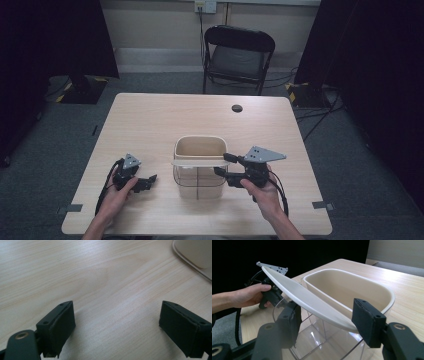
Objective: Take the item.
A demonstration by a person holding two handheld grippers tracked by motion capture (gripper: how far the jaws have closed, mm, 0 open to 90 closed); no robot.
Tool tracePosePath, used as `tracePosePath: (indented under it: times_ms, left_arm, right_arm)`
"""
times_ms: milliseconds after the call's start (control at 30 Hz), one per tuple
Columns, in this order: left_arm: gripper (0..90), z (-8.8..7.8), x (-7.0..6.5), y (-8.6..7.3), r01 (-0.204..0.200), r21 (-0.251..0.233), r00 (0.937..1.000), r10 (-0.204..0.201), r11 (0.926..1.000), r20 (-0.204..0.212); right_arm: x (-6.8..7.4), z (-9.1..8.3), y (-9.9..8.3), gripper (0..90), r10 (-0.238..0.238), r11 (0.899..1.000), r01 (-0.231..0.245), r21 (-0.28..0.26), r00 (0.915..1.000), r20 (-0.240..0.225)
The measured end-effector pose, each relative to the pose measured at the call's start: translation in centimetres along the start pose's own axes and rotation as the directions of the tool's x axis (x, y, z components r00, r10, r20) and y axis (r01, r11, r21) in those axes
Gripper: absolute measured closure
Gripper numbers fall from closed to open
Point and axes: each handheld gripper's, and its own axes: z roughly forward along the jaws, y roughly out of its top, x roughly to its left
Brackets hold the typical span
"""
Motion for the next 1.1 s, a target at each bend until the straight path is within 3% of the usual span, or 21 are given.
tracePosePath:
  times_ms: [1100]
  left_arm:
    - [12.7, -0.01, 0.01, 0.0, -0.001, 0.0, 1.0, 0.001, 1.0, -0.002]
  right_arm:
    - [-0.47, 0.31, 0.32, 45.0, 0.002, 1.0, -0.002, 0.003, 1.0, -0.004]
